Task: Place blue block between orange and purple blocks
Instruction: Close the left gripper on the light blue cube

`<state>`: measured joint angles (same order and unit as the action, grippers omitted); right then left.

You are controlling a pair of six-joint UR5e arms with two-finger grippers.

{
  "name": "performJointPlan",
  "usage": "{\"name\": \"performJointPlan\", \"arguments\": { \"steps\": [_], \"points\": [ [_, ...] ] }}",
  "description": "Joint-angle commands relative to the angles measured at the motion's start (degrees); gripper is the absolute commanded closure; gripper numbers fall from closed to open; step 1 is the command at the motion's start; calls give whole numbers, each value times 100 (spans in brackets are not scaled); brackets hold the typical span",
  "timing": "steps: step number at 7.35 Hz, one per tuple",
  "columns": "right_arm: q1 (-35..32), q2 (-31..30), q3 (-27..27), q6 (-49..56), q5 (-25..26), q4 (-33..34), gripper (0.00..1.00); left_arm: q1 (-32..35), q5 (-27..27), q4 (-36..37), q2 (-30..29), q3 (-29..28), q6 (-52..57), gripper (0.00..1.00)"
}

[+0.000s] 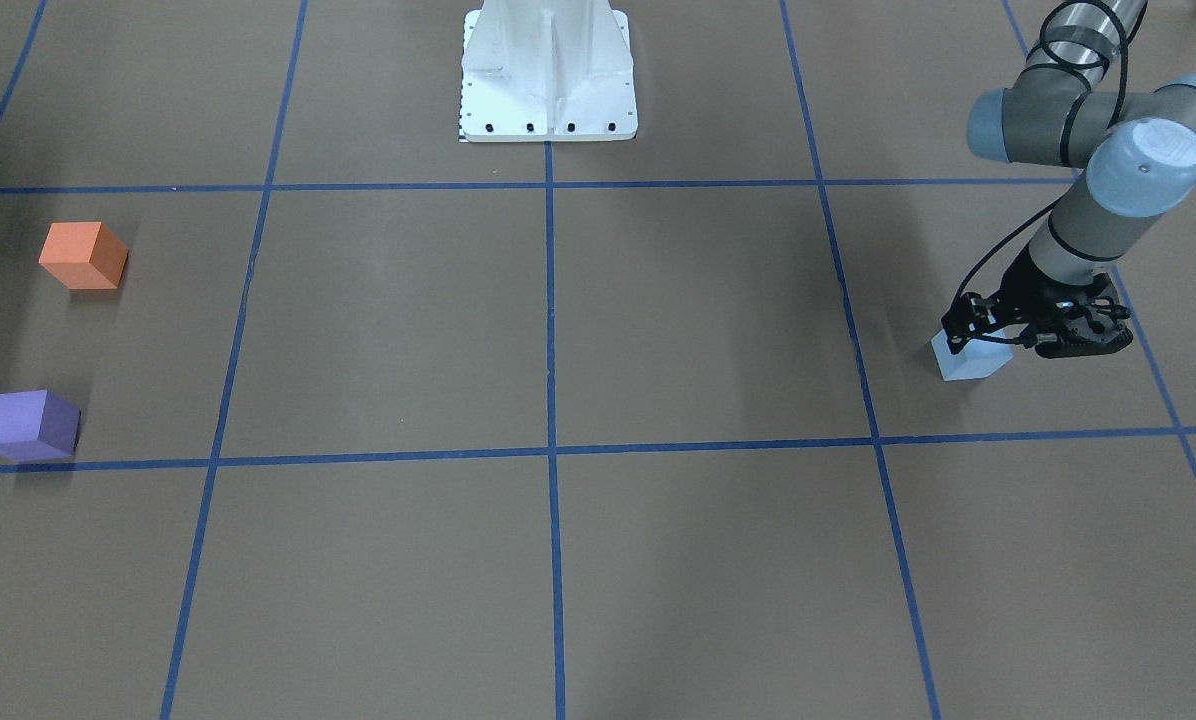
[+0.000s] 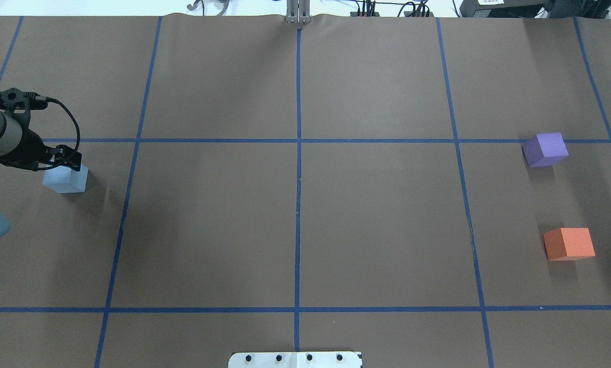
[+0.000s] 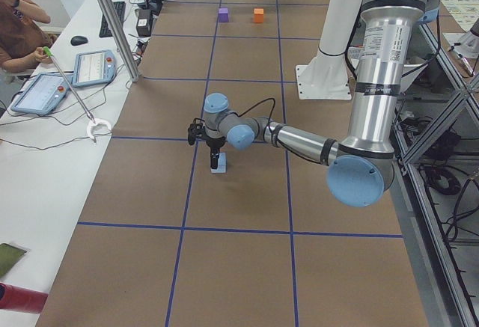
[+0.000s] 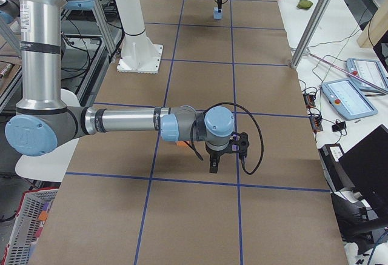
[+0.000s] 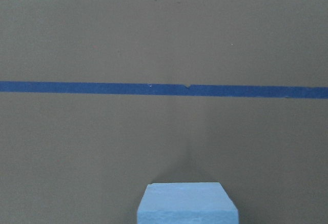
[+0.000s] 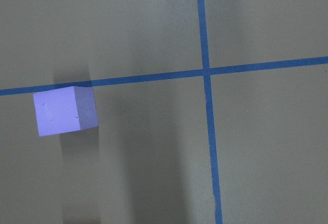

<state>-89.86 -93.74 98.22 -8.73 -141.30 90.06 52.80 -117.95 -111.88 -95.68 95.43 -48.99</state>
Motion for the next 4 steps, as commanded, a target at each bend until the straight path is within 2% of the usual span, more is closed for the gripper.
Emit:
{"name": "performJointPlan", "arguments": {
  "steps": [1, 2, 3, 4],
  "points": [
    [3, 5, -4, -14, -73, 3, 1, -295, 9, -62, -3, -251, 21, 0],
    [-5, 14, 48, -23, -82, 3, 1, -349, 9, -245, -3, -331, -13, 28],
    [-5, 58, 83, -23, -82, 3, 1, -332, -17, -256, -3, -228, -31, 98],
    [-5, 84, 136, -32, -99, 3, 1, -314, -174, -169, -3, -79, -14, 100]
  ]
}}
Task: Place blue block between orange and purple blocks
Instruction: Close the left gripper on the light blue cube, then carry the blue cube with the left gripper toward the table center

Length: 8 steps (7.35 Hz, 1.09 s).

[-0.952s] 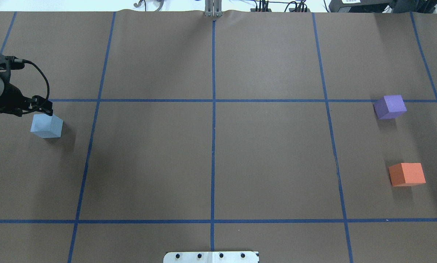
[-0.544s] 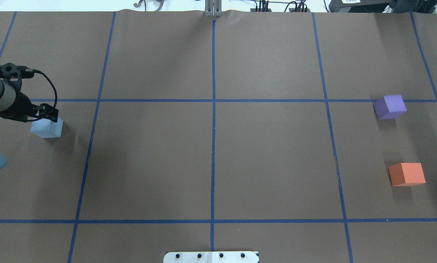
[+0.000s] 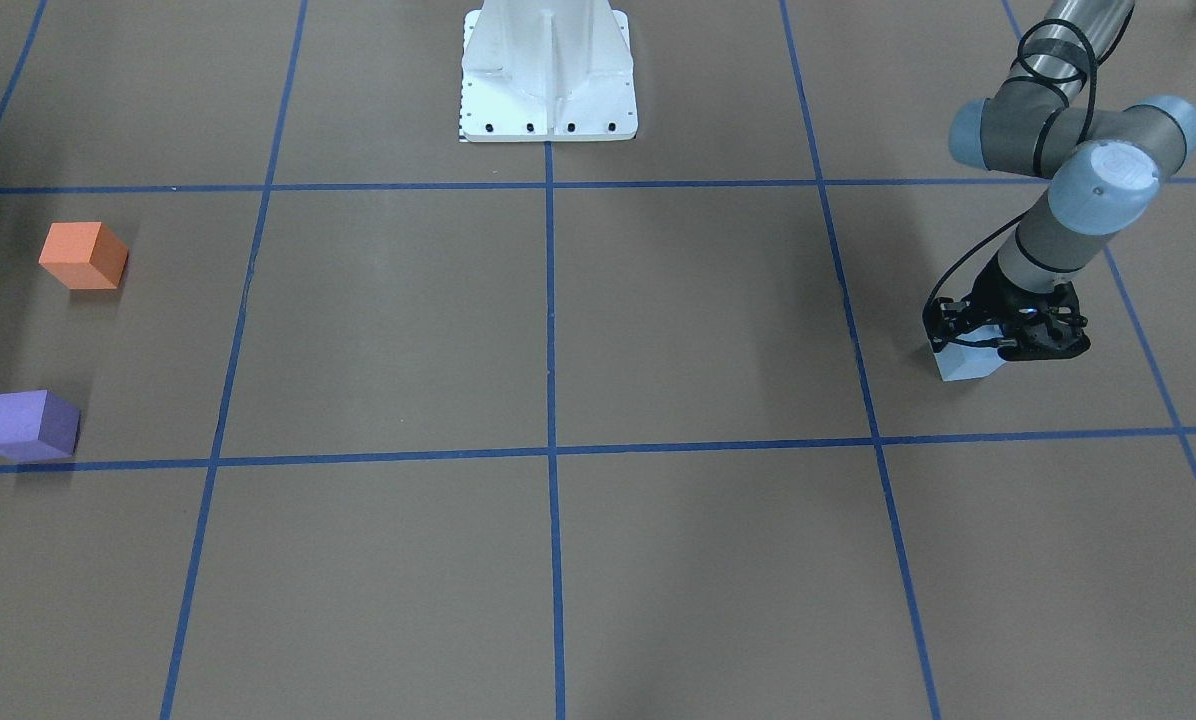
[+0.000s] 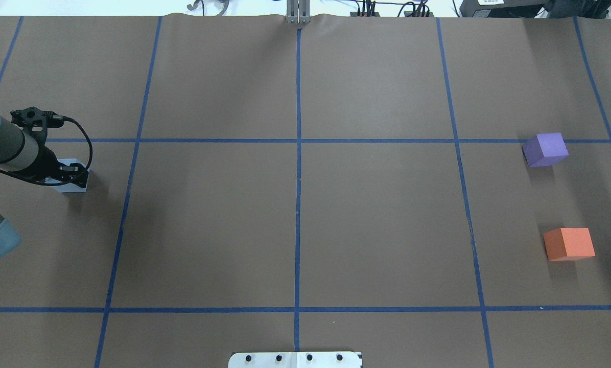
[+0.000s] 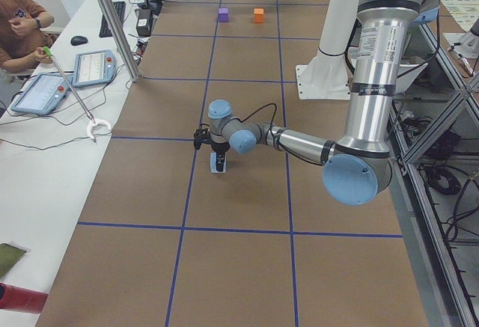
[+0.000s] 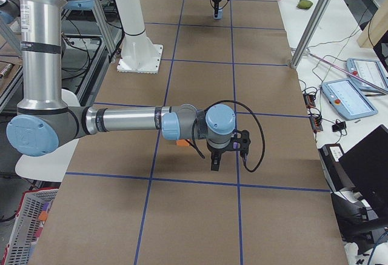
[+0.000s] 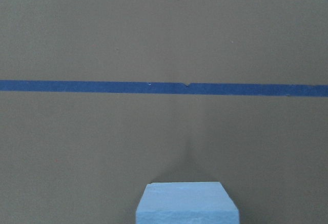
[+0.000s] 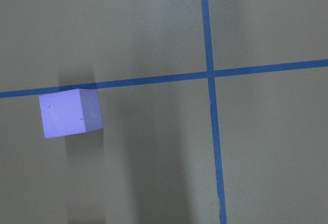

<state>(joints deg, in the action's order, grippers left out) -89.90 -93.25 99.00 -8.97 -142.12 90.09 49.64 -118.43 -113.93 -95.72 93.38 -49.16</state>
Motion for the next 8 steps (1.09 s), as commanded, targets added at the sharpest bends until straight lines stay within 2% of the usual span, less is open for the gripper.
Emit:
{"name": "performJointPlan", "arguments": {
  "steps": [1, 3, 4, 5, 6, 7, 8],
  "points": [
    [-1, 26, 66, -25, -130, 0, 0, 133, -223, 464, -51, 432, 3, 100],
    [-1, 0, 119, -350, -53, -87, 1, 178, -224, 2121, -900, 1336, -84, 100],
    [-1, -79, 110, -351, 35, -227, 0, 117, -224, 2599, -1479, 1401, -537, 100],
    [-1, -115, 102, -351, 27, -376, 0, -127, -216, 2648, -1989, 1367, -933, 100],
    [-1, -106, 110, -359, 18, -491, 0, -652, -146, 2648, -2525, 1106, -1355, 100],
    [-1, -45, 119, -481, 9, -509, 0, -901, -76, 2648, -3444, 407, -1672, 100],
    [-1, -19, 128, -509, 9, -510, 0, -1295, 334, 2648, -4054, -165, -1710, 100]
  ]
}}
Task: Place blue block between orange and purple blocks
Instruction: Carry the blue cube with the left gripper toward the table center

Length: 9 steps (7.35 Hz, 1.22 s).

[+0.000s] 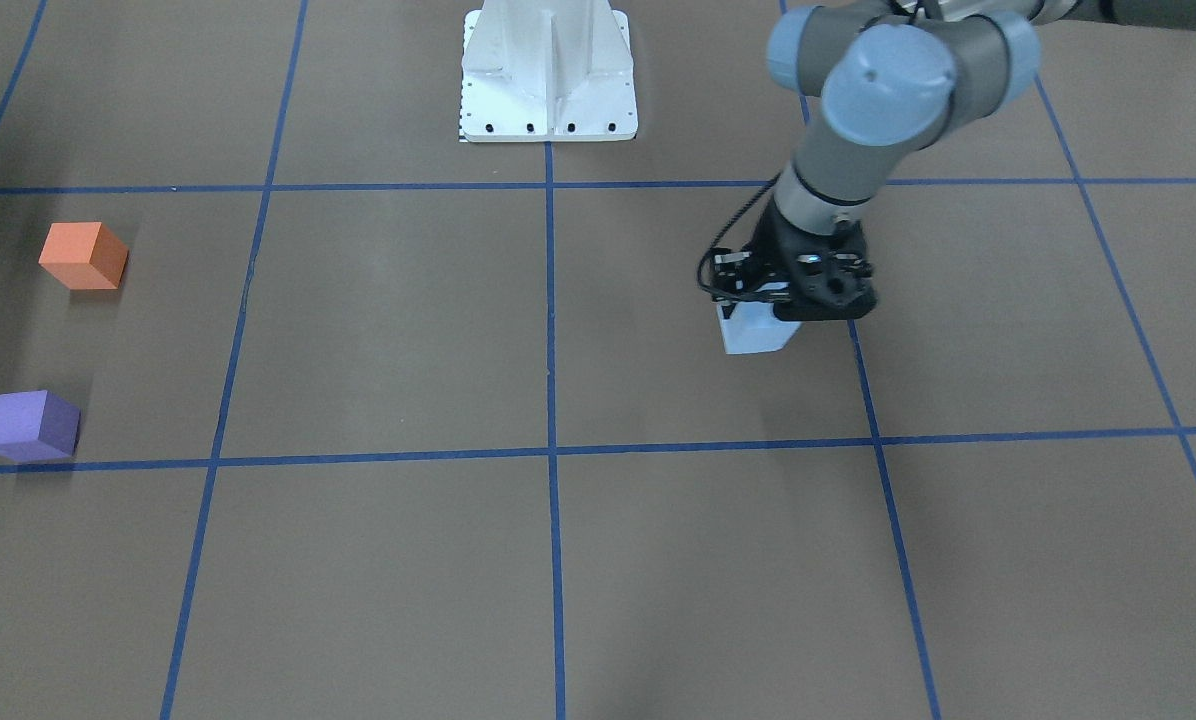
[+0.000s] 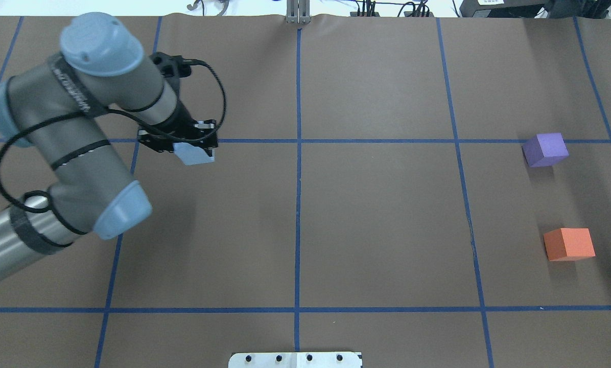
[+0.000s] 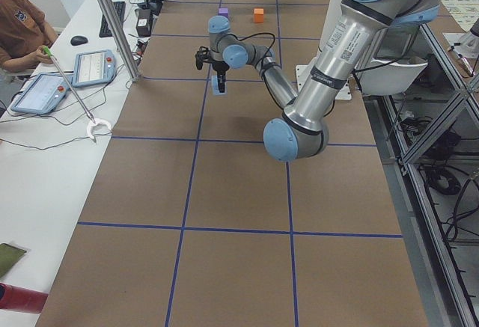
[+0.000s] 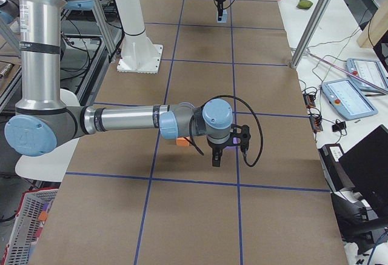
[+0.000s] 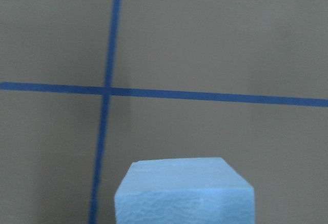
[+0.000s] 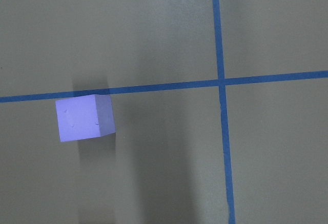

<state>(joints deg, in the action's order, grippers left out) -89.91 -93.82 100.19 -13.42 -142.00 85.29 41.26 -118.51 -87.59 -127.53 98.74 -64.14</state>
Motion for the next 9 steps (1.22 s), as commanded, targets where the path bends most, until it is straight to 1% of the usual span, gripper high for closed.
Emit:
{"name": "performJointPlan", "arguments": {
  "steps": [1, 2, 3, 4, 5, 6, 7, 8, 9],
  "points": [
    [9, 57, 36, -91, -47, -30, 0, -749, 703, -65, -1279, -1264, -318, 100],
    [18, 292, 254, -204, -126, 83, 0, -838, 724, -109, -1570, -1757, -475, 100],
    [157, 599, 839, -806, -179, 598, 0, -935, 732, -432, -1616, -2075, -477, 100],
    [306, 1028, 1375, -1108, -162, 1490, 0, -988, 733, -739, -1617, -2304, -477, 100],
    [395, 1494, 1607, -1258, -170, 2126, 1, -1102, 741, -803, -1617, -2420, -477, 100],
    [604, 2021, 1688, -1643, -162, 2567, 0, -1173, 785, -813, -1625, -2456, -468, 100],
    [876, 2383, 1697, -2169, -153, 2624, 1, -1191, 820, -900, -1625, -2465, -451, 79],
    [1140, 2682, 1689, -2618, -101, 2624, 1, -1182, 820, -1083, -1625, -2456, -433, 1],
    [1273, 2894, 1688, -2918, -100, 2624, 0, -1165, 820, -1077, -1625, -2404, -468, 0]
  ]
}}
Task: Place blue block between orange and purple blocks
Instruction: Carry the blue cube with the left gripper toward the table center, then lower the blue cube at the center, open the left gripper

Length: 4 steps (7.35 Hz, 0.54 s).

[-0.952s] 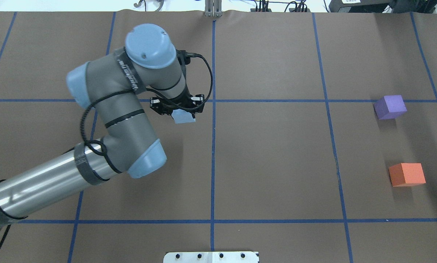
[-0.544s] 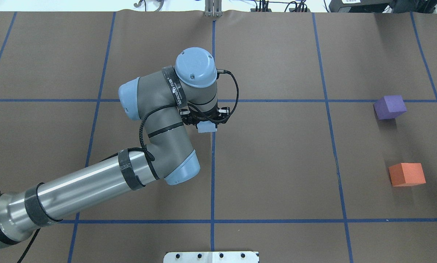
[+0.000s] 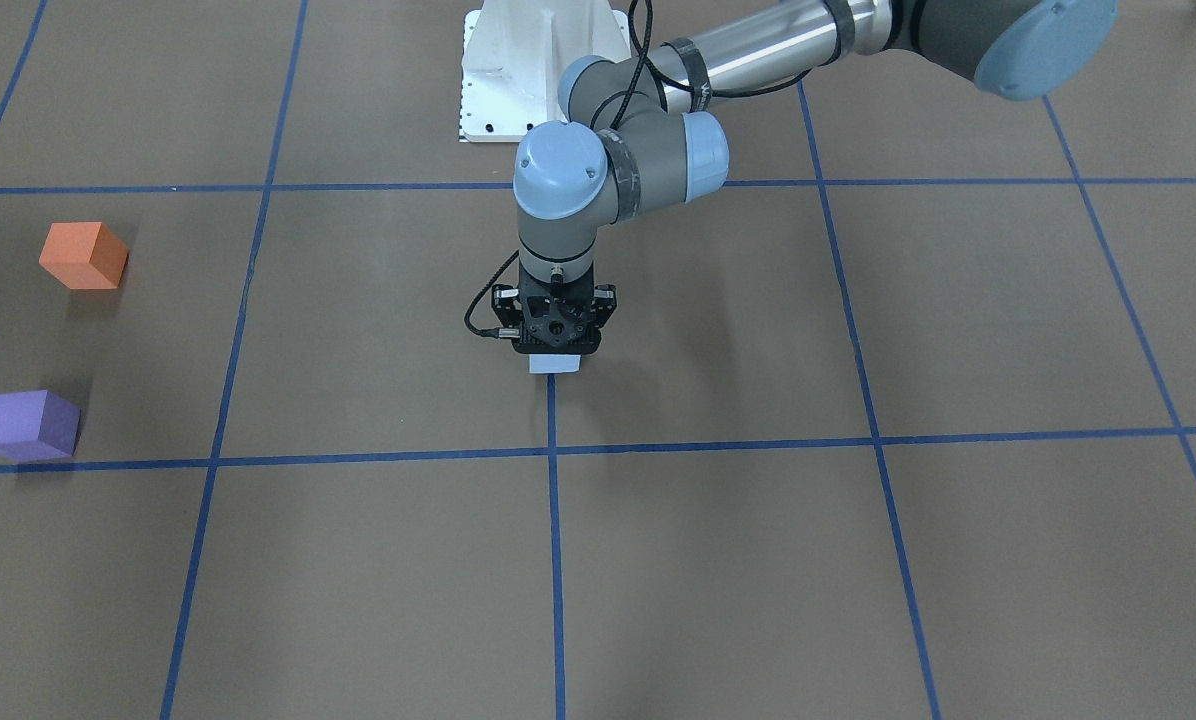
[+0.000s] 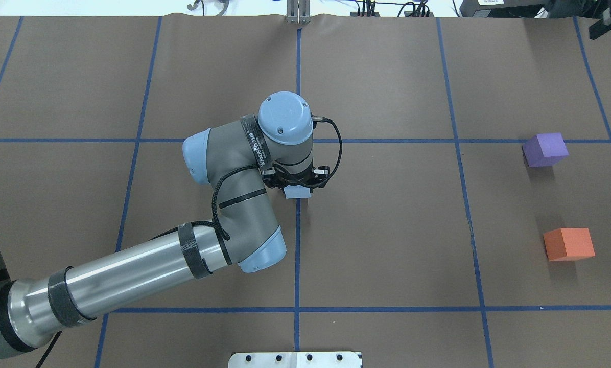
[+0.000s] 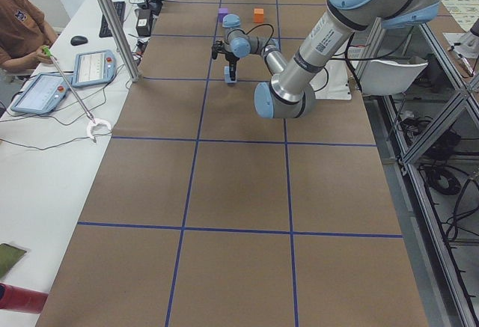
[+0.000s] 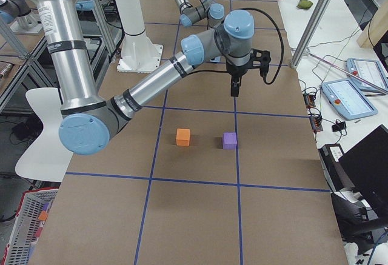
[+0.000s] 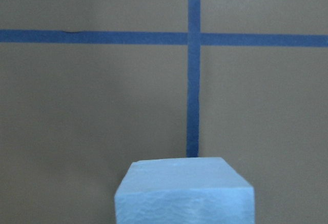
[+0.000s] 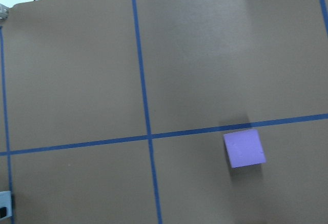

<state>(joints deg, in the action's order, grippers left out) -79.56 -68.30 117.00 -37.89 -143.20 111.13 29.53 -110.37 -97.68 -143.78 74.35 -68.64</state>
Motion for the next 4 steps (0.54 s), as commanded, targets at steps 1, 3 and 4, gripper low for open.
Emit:
{"name": "performJointPlan", "arguments": {
  "steps": [1, 3, 4],
  "points": [
    [352, 518, 16, -744, 28, 41, 1, 17, 7, -67, -1, 44, -9, 0],
    [615, 913, 16, -1297, 37, 41, 1, 288, -133, 3, 7, 384, 17, 0],
    [974, 1211, 16, -1648, 211, 41, 0, 768, -760, 334, 77, 639, 43, 0]
  ]
}}
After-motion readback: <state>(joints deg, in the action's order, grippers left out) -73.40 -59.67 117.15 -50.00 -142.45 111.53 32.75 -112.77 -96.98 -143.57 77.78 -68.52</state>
